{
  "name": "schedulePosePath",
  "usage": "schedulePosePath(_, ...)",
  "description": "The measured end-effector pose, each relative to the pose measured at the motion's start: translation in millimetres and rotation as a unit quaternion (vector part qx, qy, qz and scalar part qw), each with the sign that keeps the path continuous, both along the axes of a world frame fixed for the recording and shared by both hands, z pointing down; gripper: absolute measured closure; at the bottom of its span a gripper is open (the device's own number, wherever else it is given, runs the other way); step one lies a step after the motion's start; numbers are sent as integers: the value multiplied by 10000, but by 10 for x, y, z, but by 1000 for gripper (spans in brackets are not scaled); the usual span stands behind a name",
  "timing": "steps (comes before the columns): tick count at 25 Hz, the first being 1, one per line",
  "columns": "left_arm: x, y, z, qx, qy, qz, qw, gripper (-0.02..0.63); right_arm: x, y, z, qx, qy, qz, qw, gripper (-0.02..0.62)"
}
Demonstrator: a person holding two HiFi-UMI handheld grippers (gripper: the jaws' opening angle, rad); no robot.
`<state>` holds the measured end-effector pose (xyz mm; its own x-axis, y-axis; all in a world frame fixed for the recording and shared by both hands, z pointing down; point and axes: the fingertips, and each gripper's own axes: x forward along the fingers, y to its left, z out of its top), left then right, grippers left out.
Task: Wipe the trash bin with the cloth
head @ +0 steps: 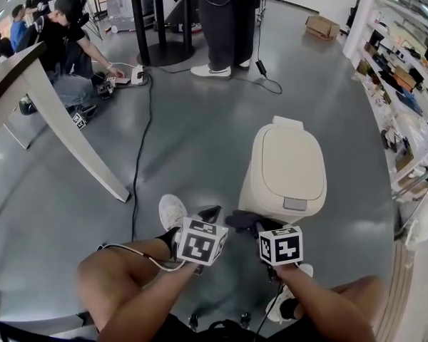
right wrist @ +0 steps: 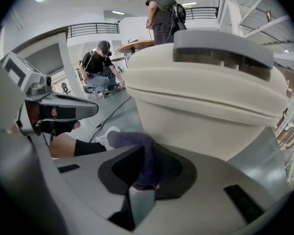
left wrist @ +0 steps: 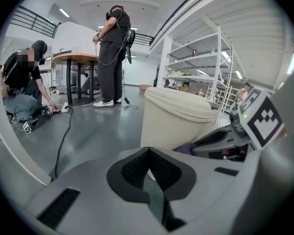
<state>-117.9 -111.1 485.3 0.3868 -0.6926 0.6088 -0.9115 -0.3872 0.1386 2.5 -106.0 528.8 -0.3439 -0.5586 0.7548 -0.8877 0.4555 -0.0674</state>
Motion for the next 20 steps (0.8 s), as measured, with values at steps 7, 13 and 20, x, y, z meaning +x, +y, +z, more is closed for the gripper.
schedulePosePath(7, 247, 32, 7, -15, 37, 212, 9998, 609, 266, 36, 34, -11, 69, 138, 9999, 529)
schedulePosePath(13, 426, 25, 64, -44, 2, 373, 9993, 609, 580, 39, 116, -41, 130, 339, 9993, 529)
schedulePosePath(20, 690, 65, 156, -104, -49, 694, 9975, 609, 930, 34, 196, -55, 206, 596, 9980, 529)
